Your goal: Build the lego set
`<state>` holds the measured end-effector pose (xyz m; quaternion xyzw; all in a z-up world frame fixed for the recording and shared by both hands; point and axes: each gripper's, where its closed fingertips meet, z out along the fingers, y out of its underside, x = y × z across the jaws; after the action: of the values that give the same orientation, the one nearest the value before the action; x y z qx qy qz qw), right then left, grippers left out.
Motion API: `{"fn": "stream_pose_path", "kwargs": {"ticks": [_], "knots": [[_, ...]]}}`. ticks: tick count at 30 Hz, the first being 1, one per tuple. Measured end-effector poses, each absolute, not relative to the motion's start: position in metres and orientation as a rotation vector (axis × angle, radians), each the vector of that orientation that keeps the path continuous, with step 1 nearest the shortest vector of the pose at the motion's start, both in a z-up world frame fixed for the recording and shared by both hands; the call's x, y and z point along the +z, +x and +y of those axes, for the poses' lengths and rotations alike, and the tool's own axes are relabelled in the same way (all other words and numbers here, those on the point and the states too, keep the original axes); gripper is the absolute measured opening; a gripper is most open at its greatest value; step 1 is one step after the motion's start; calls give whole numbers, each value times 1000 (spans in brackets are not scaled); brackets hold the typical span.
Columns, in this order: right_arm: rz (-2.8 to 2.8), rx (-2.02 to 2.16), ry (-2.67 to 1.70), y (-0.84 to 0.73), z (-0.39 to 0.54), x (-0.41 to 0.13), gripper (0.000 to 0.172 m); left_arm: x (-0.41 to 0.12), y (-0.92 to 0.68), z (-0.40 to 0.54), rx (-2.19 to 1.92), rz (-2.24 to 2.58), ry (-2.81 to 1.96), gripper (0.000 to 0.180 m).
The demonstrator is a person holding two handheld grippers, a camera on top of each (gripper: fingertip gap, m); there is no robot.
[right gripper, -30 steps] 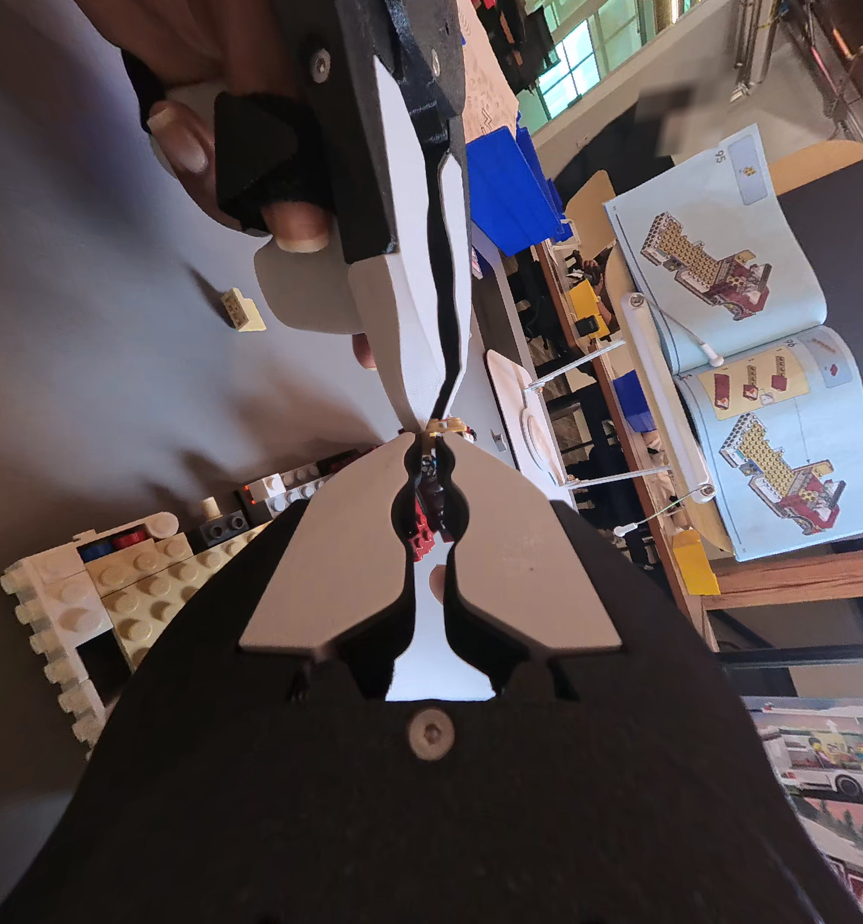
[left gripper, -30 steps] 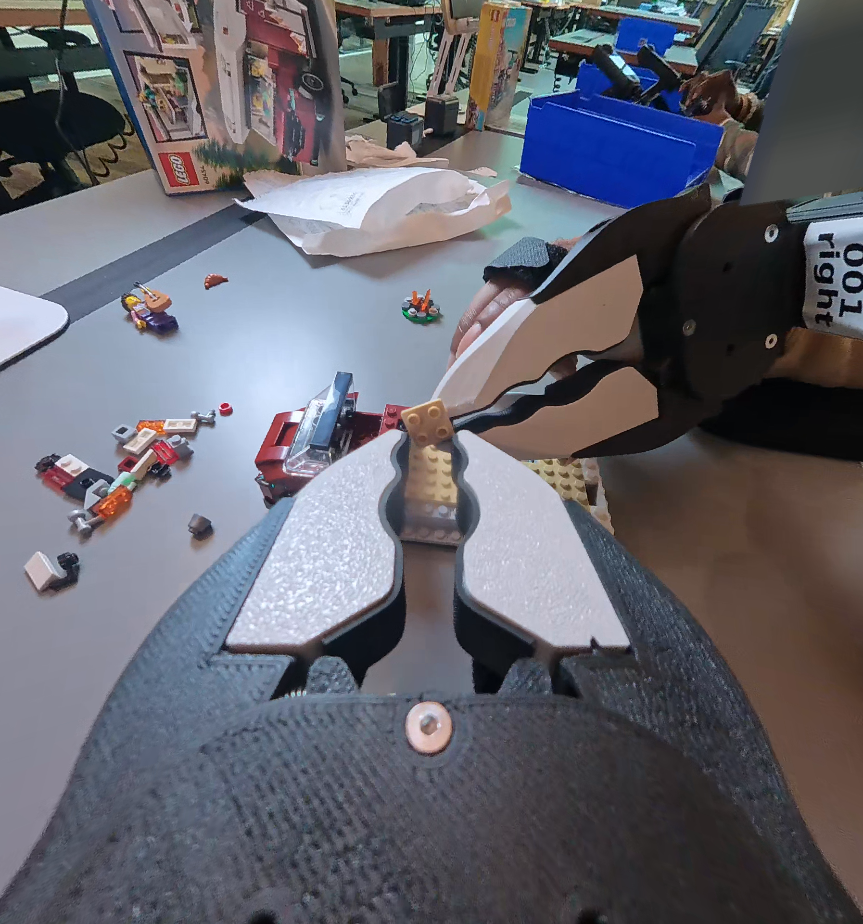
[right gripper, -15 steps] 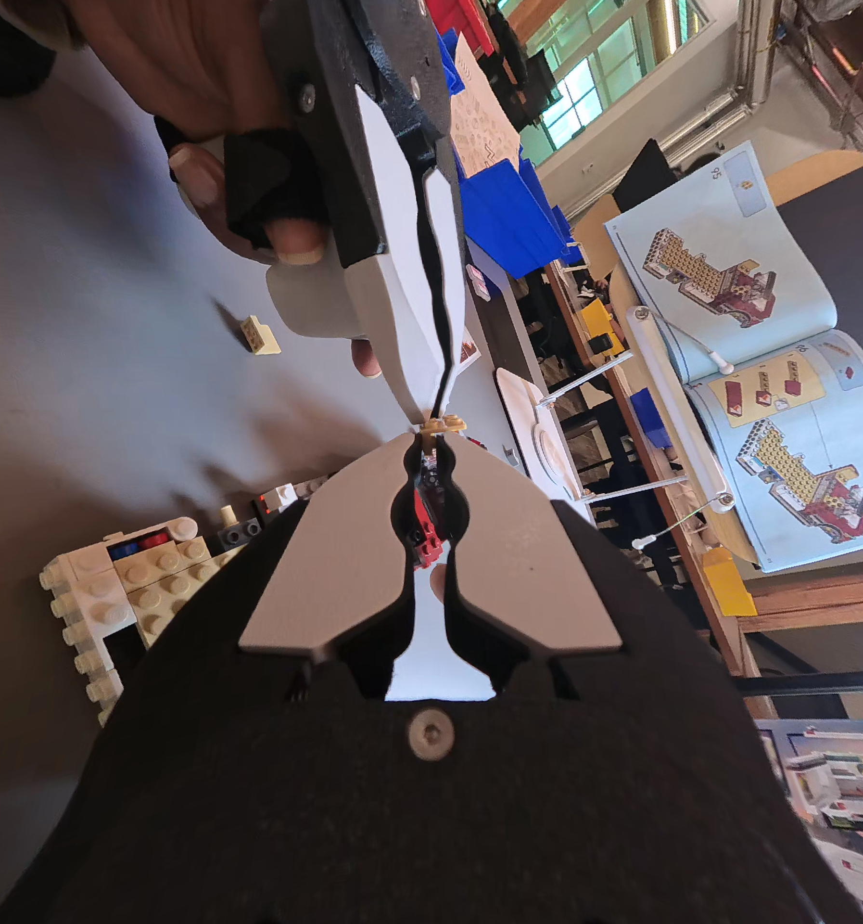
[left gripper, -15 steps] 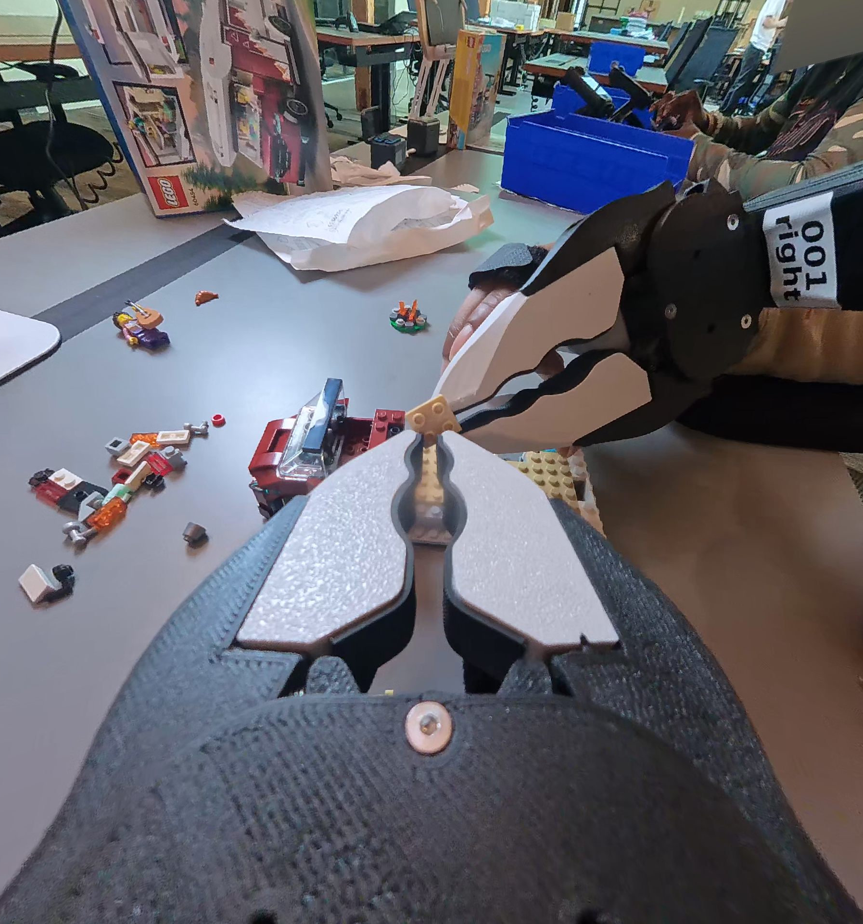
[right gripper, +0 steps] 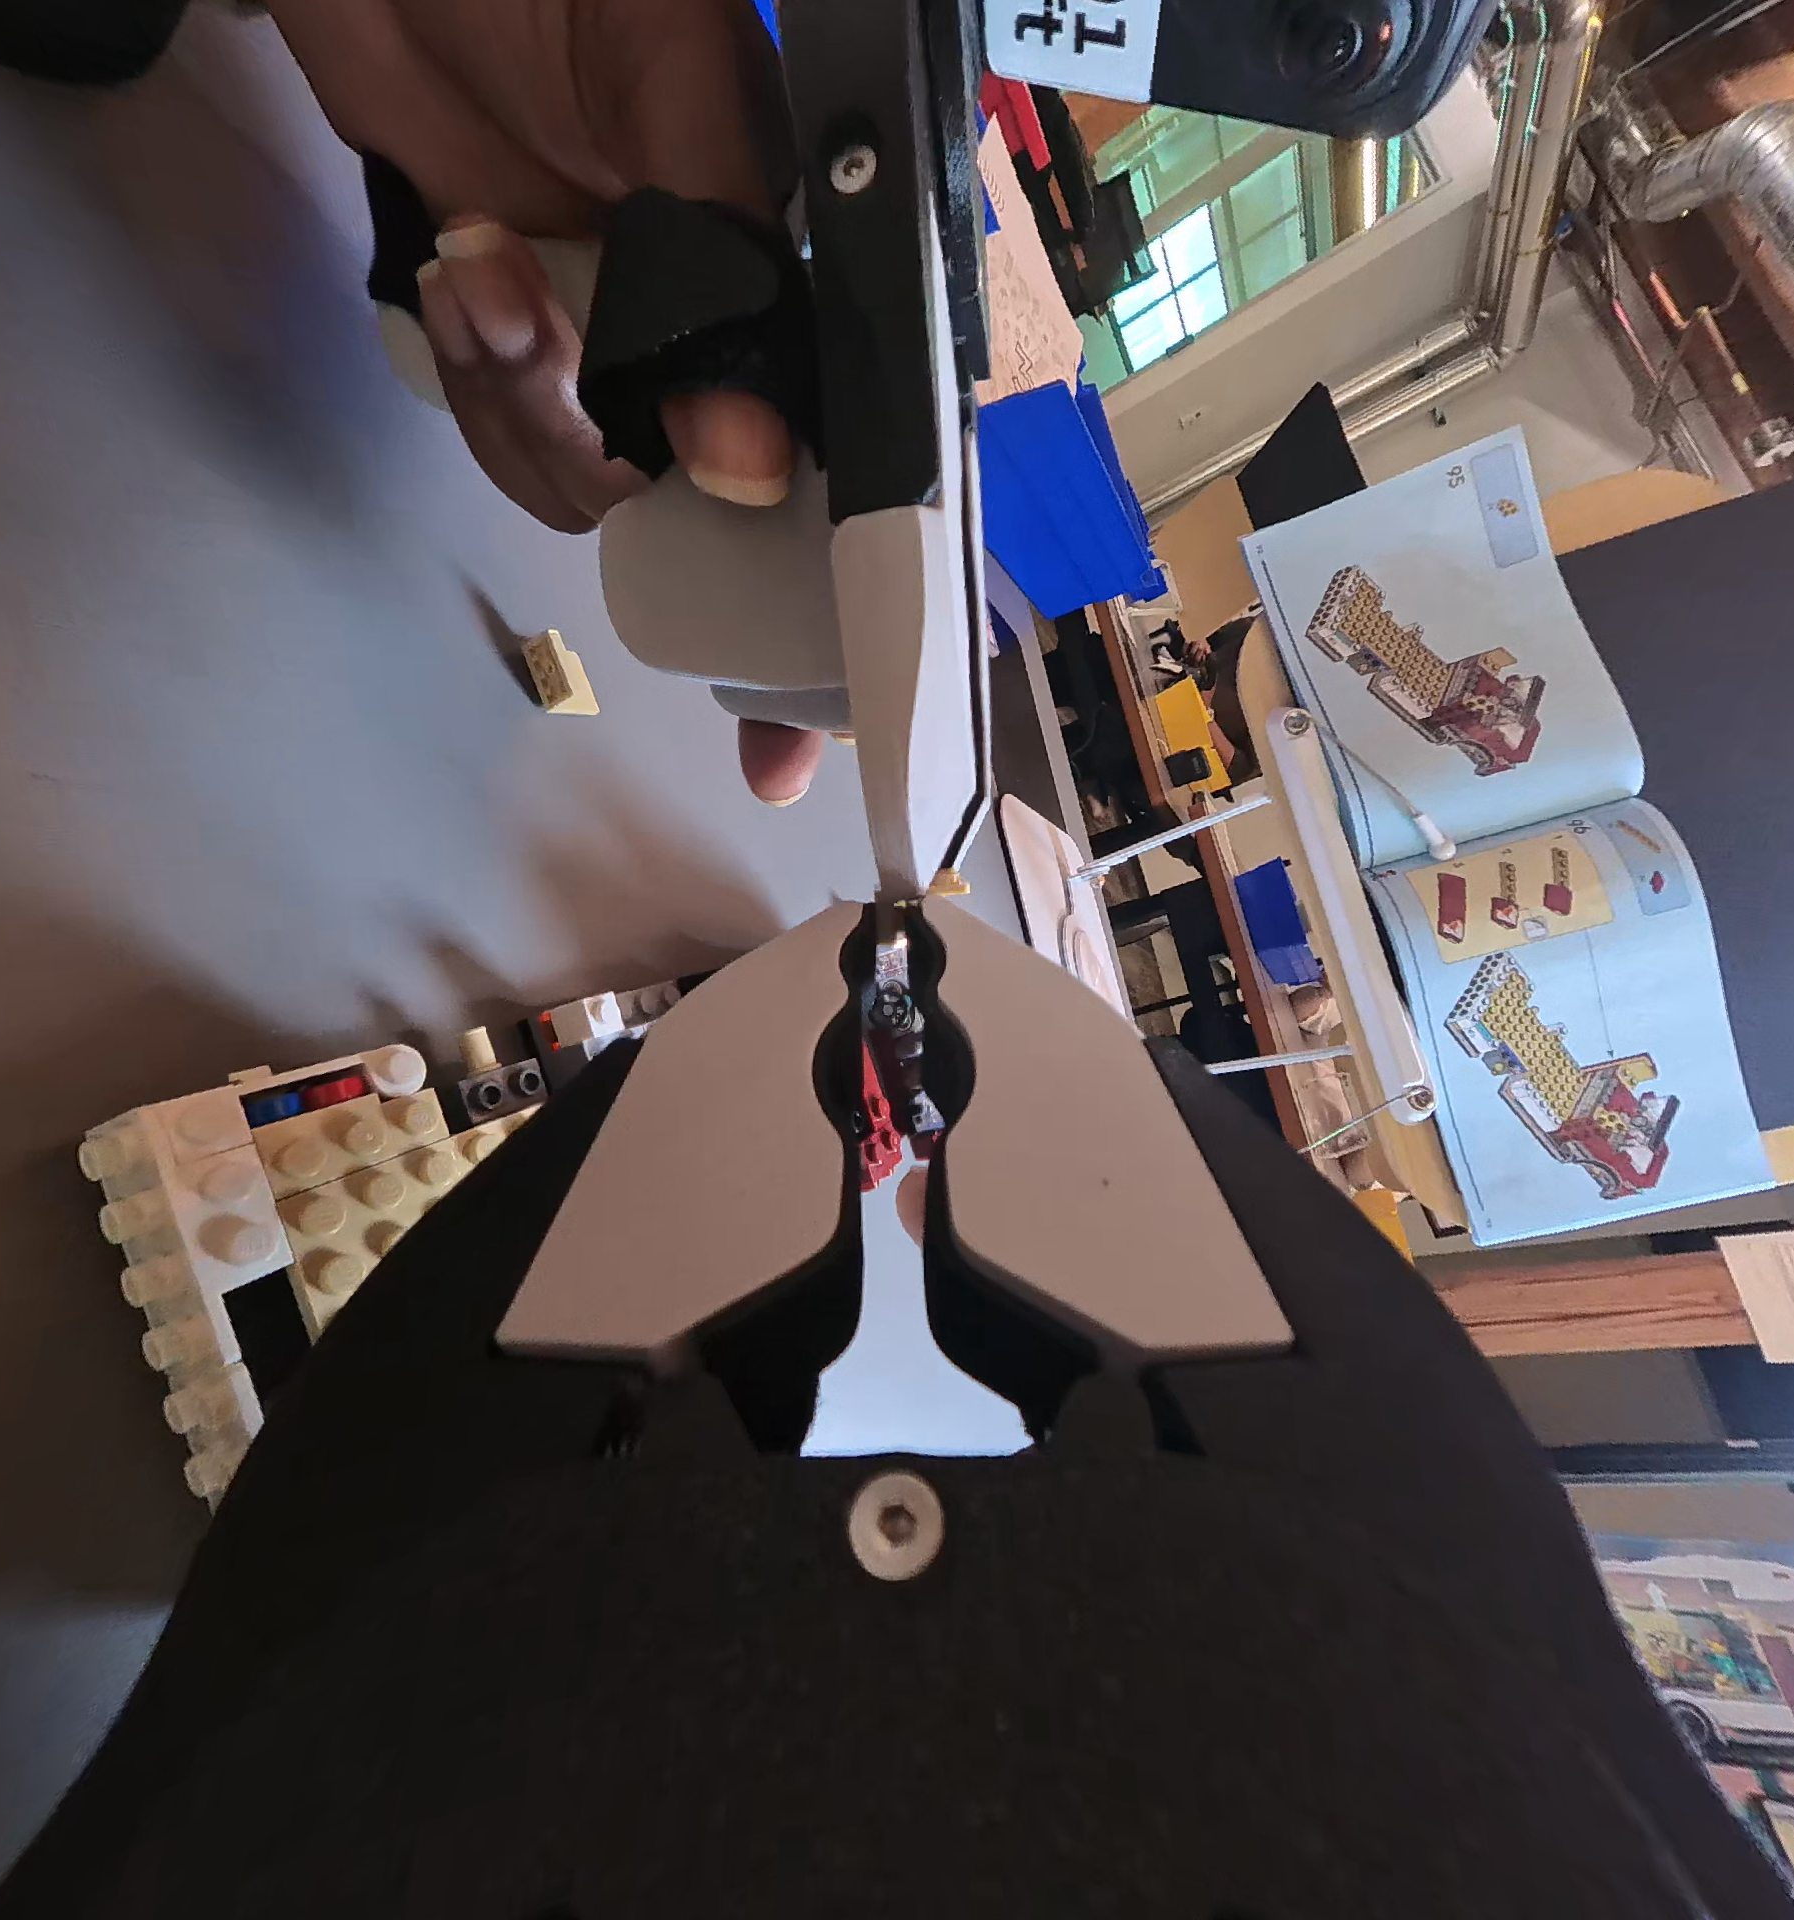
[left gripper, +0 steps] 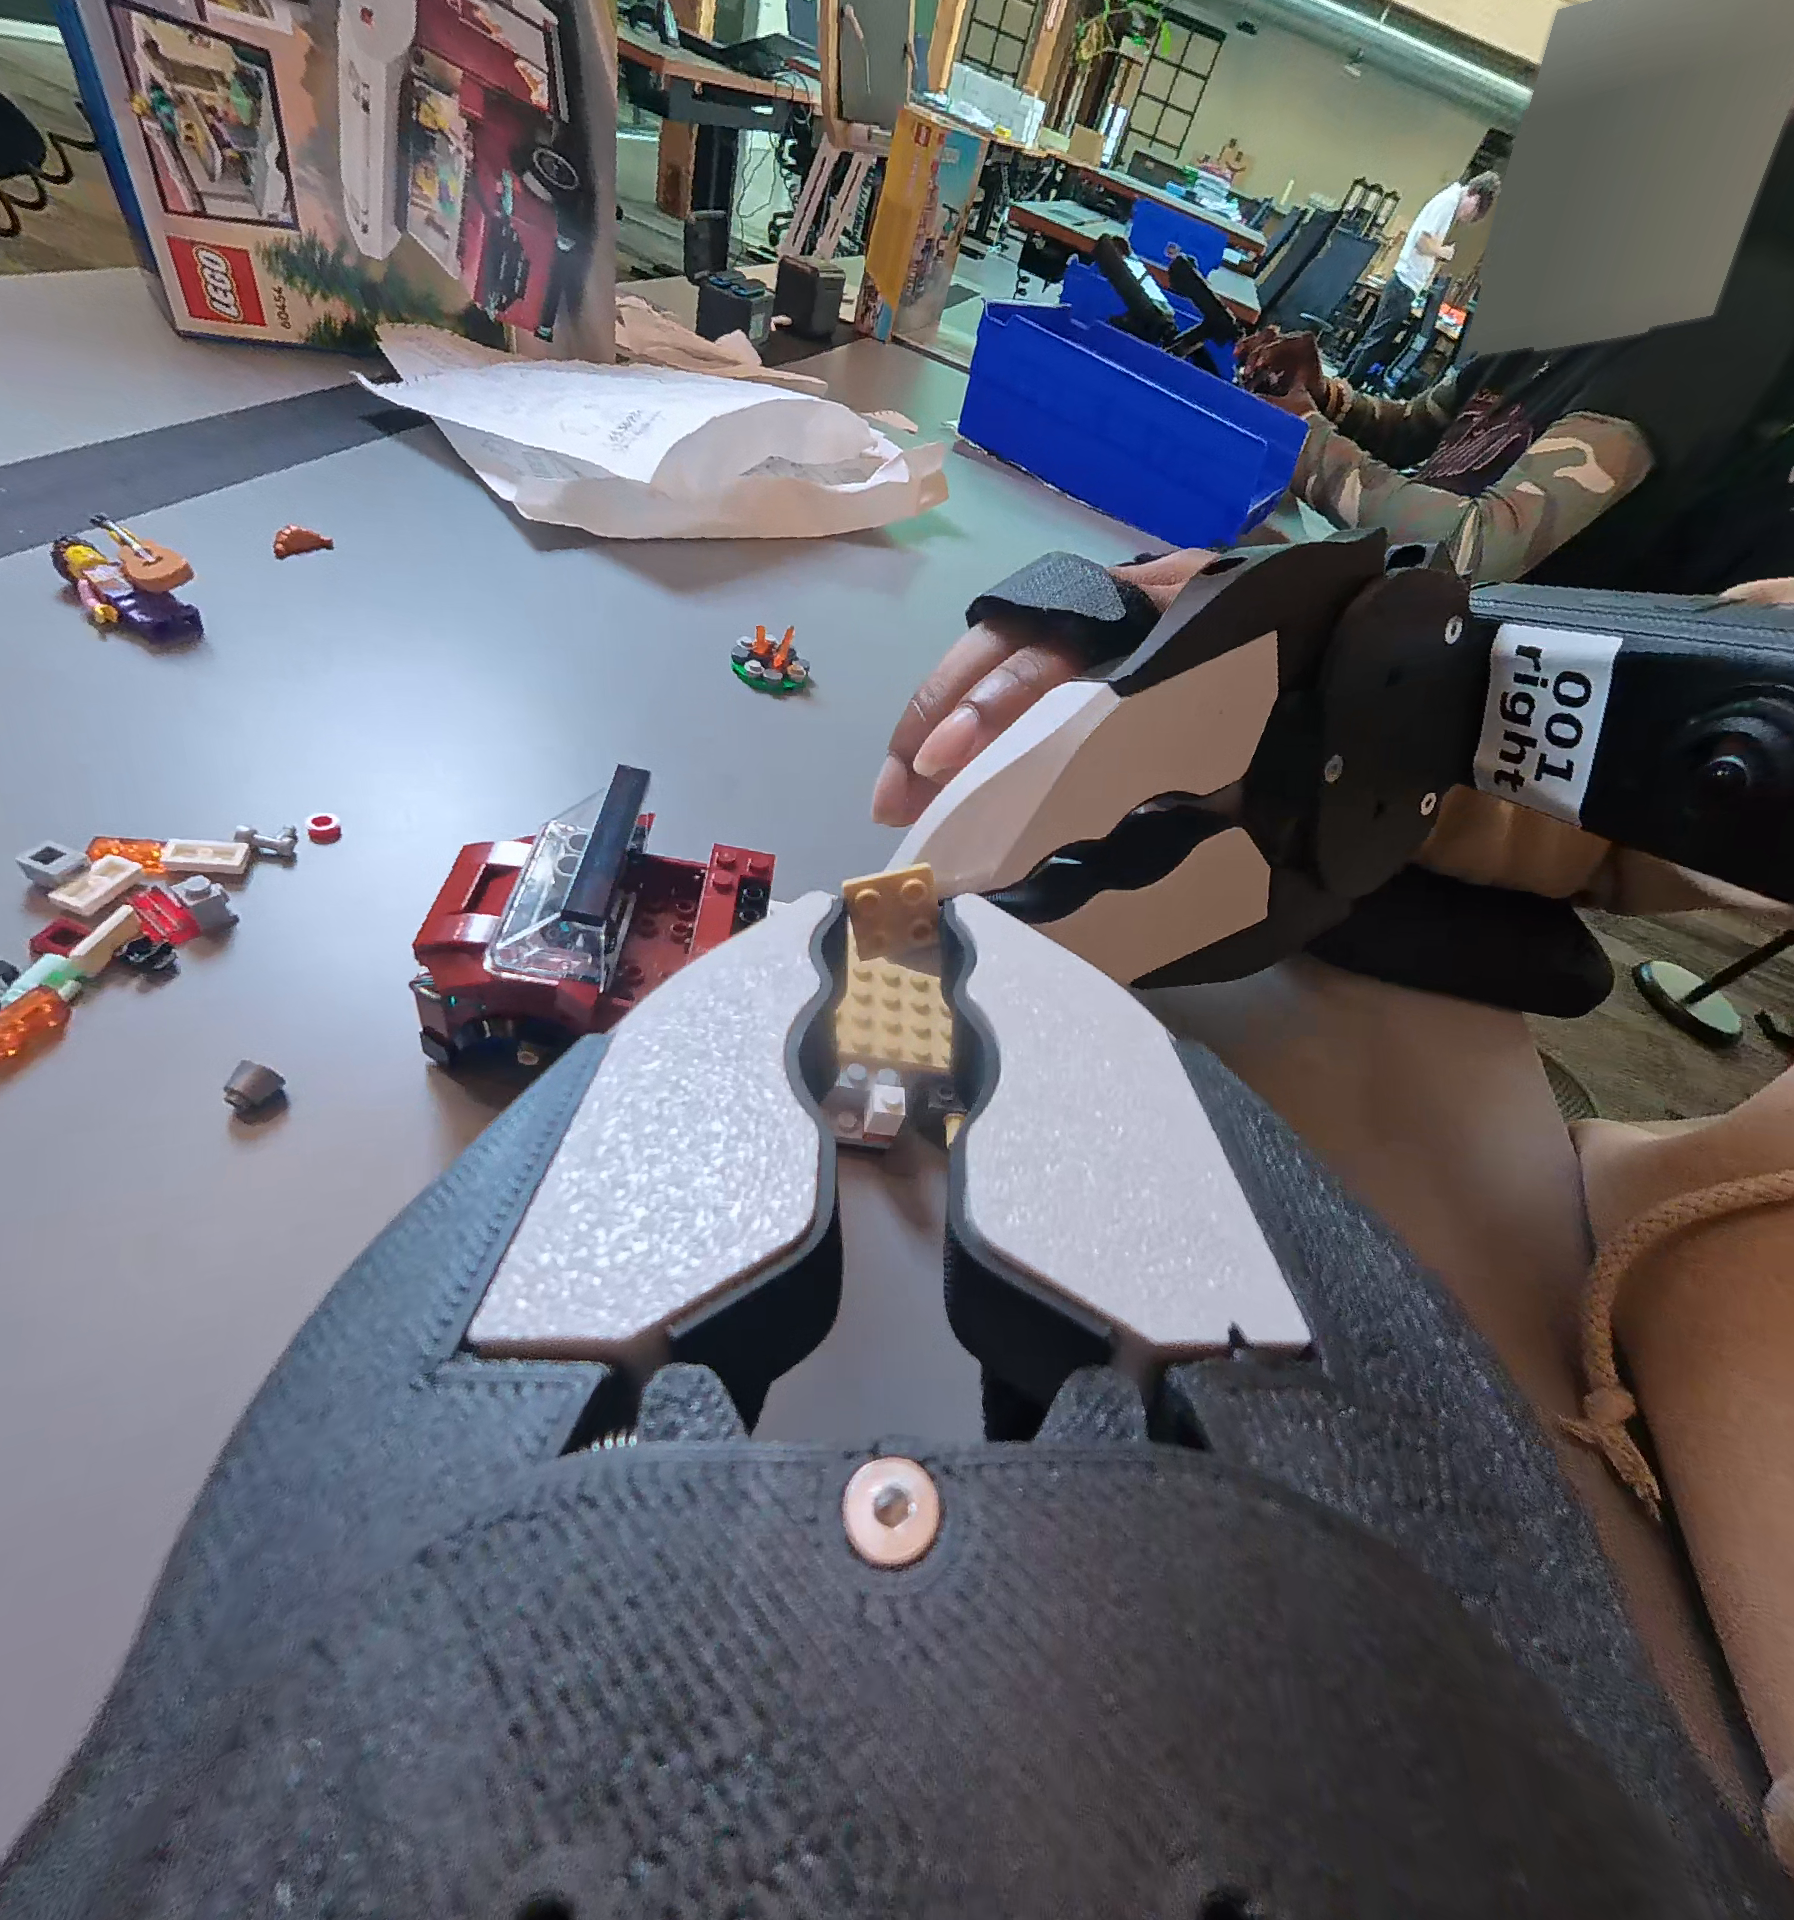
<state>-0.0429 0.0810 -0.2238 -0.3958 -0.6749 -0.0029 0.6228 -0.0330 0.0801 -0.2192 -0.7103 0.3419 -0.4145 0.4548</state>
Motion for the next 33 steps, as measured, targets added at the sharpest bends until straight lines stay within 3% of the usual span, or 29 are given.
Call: {"fn": "stream_pose_path", "kwargs": {"ticks": [13,33], "knots": [[-1644,451,-1351,-26,103,-247,18,-244,-44,110,-755,1051,-1702,16],[-1845,601,-1484,-40,108,-254,3,-253,-40,109,-759,1121,-1698,16]]}}
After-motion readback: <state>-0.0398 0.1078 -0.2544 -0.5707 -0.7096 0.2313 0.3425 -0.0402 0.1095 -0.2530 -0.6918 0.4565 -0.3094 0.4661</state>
